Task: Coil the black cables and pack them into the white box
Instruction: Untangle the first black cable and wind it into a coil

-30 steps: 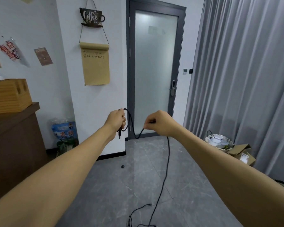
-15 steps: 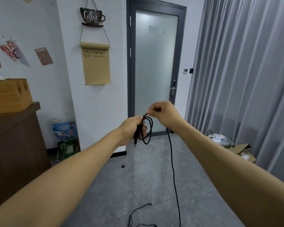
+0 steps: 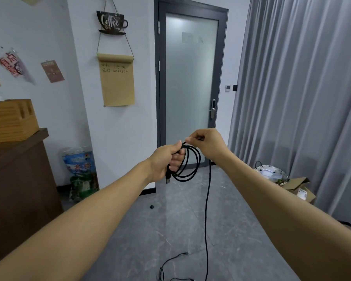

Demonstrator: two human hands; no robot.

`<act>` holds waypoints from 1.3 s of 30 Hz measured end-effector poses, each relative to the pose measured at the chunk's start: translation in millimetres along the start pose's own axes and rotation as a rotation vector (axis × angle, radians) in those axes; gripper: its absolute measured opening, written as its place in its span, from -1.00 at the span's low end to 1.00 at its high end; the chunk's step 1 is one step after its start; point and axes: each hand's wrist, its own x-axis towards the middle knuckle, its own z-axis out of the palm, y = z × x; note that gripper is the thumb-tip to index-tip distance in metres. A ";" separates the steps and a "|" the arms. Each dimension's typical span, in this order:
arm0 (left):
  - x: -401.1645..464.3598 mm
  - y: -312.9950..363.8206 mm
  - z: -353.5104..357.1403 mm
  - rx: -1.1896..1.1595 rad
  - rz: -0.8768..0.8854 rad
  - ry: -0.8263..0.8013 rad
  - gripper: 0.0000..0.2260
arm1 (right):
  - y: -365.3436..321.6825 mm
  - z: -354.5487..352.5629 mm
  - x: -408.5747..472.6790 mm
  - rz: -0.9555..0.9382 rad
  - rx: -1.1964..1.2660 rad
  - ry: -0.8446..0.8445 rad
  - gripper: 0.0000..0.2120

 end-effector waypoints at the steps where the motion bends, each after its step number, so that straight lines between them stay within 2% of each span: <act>1: -0.7 0.2 0.6 0.029 0.008 0.003 -0.67 | 1.2 -0.1 -0.2 0.017 0.004 -0.004 -0.86; 4: -0.6 -0.1 0.6 0.080 0.032 0.025 -0.68 | 3.4 -0.3 -0.3 0.053 0.018 -0.006 -0.83; 11: 2.1 0.1 -2.3 0.014 -0.001 -0.005 -0.67 | 7.0 0.4 2.6 0.079 0.076 0.020 -0.71; 16: 4.8 -2.0 -4.9 -0.014 -0.024 -0.006 -0.66 | 12.6 1.5 1.1 0.104 0.140 0.013 -0.74; 21: 9.2 -4.1 -17.5 -0.169 0.001 0.225 -0.66 | 29.7 -2.0 -2.8 0.200 0.150 -0.017 -0.79; 26: 10.1 -0.6 -55.4 -0.293 0.052 0.523 -0.67 | 59.3 -16.3 -9.0 0.272 0.083 0.071 -0.82; 31: 11.6 0.8 -82.0 -0.311 0.087 0.679 -0.69 | 71.5 -18.3 -8.0 0.271 -0.062 0.122 -0.88; 33: 13.1 1.2 -80.2 -0.239 0.118 0.711 -0.69 | 67.7 -8.7 -5.5 0.204 -0.250 0.097 -0.88; 36: 16.3 2.4 -71.8 -0.033 0.188 0.685 -0.70 | 51.4 11.4 -5.4 0.032 -0.589 -0.064 -0.80; 39: 19.8 3.3 -62.9 0.190 0.236 0.646 -0.70 | 29.8 30.1 -5.1 -0.097 -0.709 -0.268 -0.80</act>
